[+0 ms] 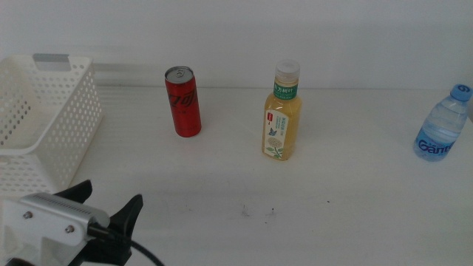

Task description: Use arms to grab the bottles and put them into the dustbin to the left of the table.

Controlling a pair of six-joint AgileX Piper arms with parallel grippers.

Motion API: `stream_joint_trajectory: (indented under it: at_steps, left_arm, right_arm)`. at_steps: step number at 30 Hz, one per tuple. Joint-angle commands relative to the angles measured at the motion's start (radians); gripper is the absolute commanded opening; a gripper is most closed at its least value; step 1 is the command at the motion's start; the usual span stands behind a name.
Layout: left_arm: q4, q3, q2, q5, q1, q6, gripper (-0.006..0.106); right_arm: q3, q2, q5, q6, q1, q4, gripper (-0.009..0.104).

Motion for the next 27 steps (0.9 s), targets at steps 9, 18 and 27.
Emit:
stream_joint_trajectory:
  at_steps: [9,18,27]
  left_arm:
    - [-0.068,0.000,0.238,-0.322,-0.008,0.000,0.093]
    - [-0.042,0.000,0.238,-0.322,-0.008,0.000,0.093]
    - [-0.014,-0.223,0.295,-0.102,0.035,0.018,0.093]
  right_arm:
    - [0.004,-0.004,-0.008,-0.004,-0.005,-0.002,0.069]
    - [0.004,-0.004,-0.008,-0.004,-0.005,-0.002,0.069]
    - [0.004,-0.004,-0.008,-0.004,-0.005,-0.002,0.069]
